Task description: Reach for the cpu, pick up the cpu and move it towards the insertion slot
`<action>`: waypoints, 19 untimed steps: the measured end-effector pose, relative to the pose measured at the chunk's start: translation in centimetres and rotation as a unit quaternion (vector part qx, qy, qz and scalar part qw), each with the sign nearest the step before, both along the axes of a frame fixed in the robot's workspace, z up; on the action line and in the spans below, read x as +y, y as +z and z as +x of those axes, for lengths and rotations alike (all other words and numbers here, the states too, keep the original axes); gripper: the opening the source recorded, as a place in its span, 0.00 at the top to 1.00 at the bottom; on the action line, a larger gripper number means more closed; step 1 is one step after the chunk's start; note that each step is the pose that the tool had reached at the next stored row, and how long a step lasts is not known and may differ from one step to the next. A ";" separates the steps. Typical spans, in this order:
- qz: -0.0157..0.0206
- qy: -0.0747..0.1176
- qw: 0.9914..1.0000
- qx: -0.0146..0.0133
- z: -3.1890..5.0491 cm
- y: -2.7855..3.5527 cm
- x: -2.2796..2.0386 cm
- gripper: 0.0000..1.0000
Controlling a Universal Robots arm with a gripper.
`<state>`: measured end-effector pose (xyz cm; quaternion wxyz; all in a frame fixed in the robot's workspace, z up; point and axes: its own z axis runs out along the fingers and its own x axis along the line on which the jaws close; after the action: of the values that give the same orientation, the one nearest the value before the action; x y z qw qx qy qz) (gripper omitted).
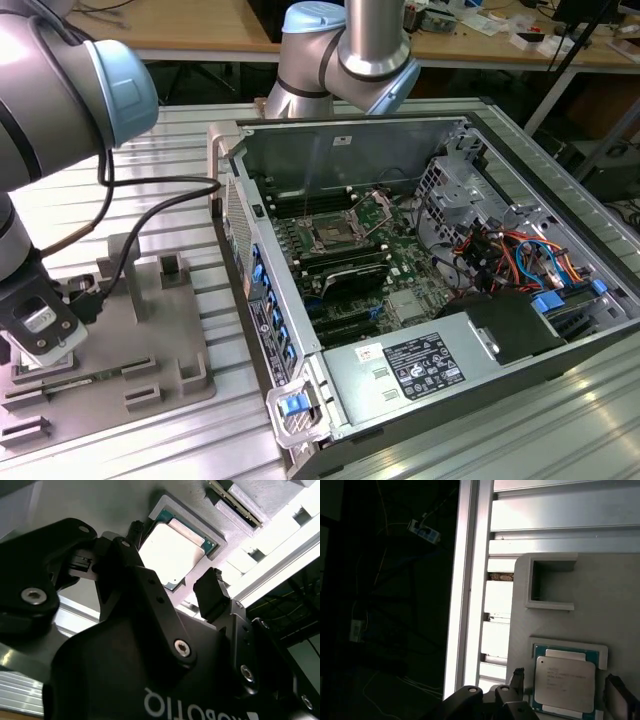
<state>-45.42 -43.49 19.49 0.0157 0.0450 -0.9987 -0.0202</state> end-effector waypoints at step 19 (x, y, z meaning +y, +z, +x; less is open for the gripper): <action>0.000 -0.017 1.000 0.000 0.00 -0.70 0.18 0.45</action>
<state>-45.42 -43.30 18.79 0.0154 0.0284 -0.9993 -0.0204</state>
